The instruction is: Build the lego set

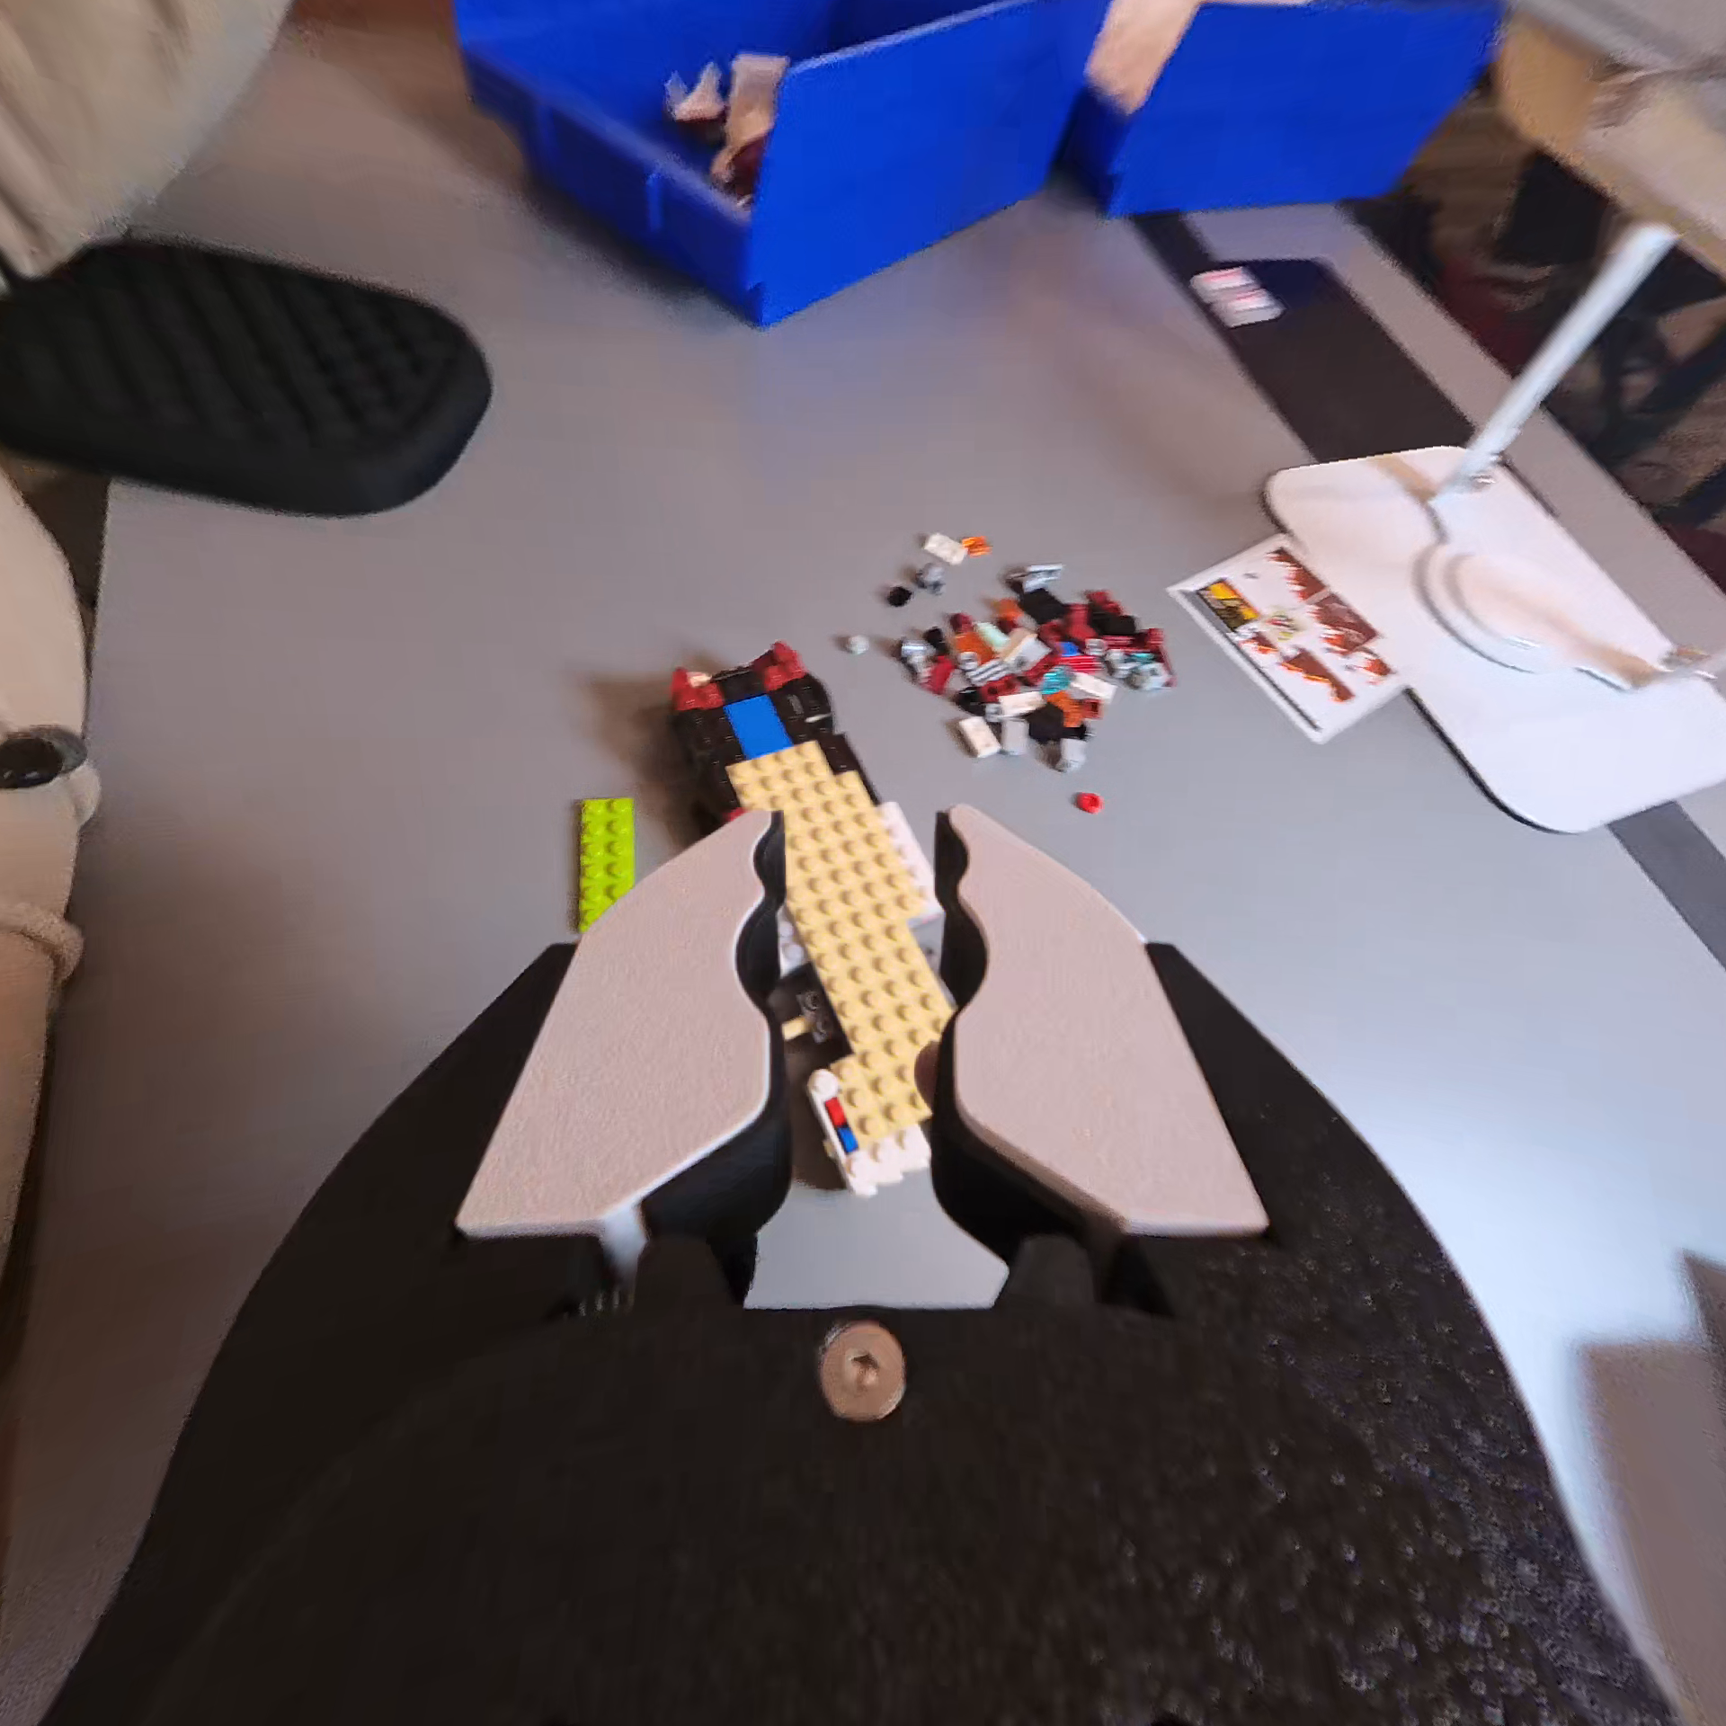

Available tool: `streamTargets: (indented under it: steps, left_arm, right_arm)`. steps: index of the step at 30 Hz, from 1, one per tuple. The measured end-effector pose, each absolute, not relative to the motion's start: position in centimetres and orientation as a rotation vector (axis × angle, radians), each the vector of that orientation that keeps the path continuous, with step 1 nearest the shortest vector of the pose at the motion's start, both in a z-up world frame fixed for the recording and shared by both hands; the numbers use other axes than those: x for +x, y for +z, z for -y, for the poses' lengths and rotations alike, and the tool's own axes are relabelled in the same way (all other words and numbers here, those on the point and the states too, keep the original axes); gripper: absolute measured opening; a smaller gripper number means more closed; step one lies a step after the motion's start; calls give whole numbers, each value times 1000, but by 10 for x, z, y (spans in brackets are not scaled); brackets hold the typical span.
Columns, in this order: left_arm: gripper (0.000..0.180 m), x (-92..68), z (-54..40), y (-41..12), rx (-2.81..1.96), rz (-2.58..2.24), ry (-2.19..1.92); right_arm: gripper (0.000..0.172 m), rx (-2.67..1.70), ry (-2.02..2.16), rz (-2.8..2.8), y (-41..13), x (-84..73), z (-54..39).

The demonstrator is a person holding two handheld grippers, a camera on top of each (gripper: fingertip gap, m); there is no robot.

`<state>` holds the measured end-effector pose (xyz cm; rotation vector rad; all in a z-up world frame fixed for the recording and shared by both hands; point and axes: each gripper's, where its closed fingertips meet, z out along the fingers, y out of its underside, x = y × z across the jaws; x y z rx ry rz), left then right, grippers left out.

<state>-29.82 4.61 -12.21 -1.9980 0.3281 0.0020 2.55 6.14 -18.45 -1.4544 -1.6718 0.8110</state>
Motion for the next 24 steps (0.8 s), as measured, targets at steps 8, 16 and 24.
streamTargets:
  steps: [8,16,24]
  left_arm:
    - [0,-454,-15,-248,-2741,-62,115]
    - [0,-456,-20,-279,-2849,-58,26]
    - [29,-457,-32,-285,-2868,-89,56]
  right_arm:
    - [26,-1498,888,1497,-187,46,-80]
    - [26,-1524,909,1512,-203,45,-81]
    - [26,-1531,925,1507,-206,45,-82]
